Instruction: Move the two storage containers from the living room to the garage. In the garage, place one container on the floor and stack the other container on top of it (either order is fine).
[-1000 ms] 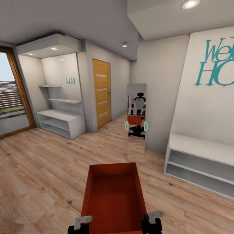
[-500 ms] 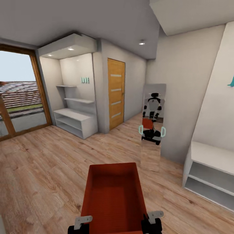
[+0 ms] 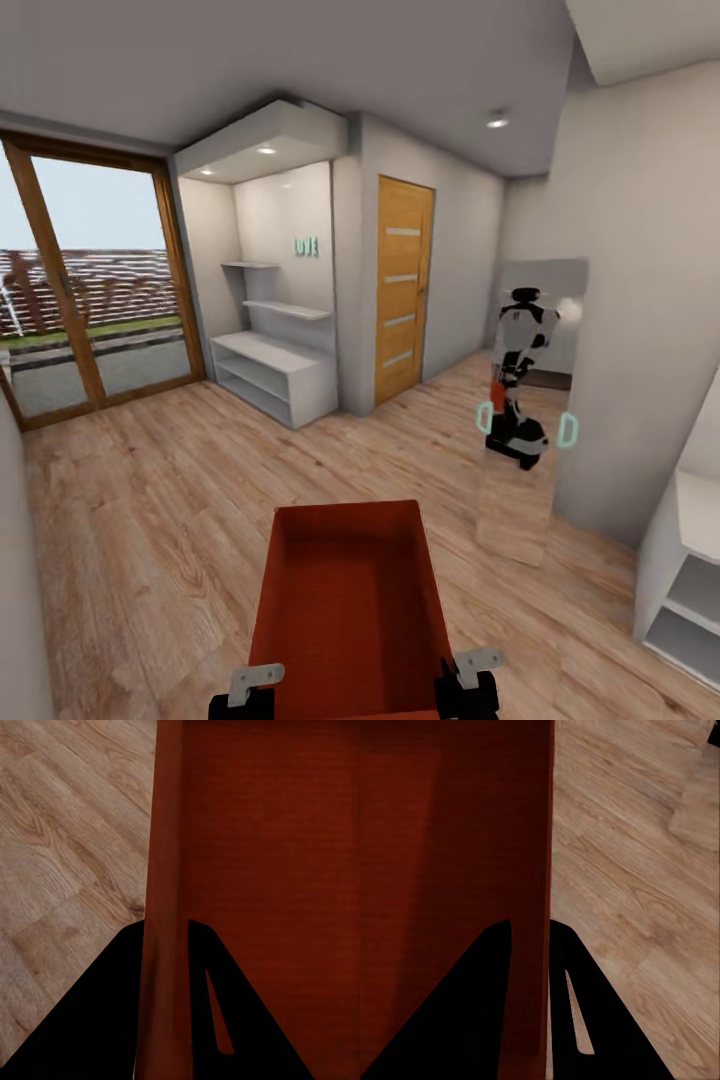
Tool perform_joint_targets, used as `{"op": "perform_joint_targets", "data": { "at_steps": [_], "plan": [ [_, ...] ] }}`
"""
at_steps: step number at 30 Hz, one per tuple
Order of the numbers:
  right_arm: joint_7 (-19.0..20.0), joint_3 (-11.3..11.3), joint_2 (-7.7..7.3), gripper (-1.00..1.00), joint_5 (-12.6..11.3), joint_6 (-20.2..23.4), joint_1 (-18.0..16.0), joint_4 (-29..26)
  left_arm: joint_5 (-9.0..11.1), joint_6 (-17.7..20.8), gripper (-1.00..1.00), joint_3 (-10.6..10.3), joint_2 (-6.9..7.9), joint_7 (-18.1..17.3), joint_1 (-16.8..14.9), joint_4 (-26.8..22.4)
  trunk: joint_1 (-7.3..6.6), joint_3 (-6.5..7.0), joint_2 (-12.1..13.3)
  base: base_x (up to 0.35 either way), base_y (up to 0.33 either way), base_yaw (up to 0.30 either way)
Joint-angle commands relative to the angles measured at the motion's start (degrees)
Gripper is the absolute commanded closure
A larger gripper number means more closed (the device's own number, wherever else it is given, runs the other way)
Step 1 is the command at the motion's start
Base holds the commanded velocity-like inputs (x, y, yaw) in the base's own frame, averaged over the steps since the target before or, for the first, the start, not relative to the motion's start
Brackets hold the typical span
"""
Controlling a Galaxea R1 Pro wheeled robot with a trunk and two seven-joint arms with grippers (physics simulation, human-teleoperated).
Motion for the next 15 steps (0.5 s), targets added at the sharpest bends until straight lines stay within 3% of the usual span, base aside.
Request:
{"op": "perform_joint_targets", "data": {
  "at_steps": [1,15],
  "plan": [
    [-0.6,0.2,-0.01,1.00,0.6,0.0,-0.1,0.0,0.5,-0.2,1.00,-1.0,0.07,0.7,0.0,0.1,0.04,-0.08,-0.1,0.336,0.000,0.262],
    [-0.6,0.2,-0.01,1.00,0.6,0.0,0.0,0.1,0.5,-0.2,1.00,-1.0,0.10,0.7,0.0,0.1,0.04,-0.08,-0.1,0.336,0.000,0.246]
  ]
}}
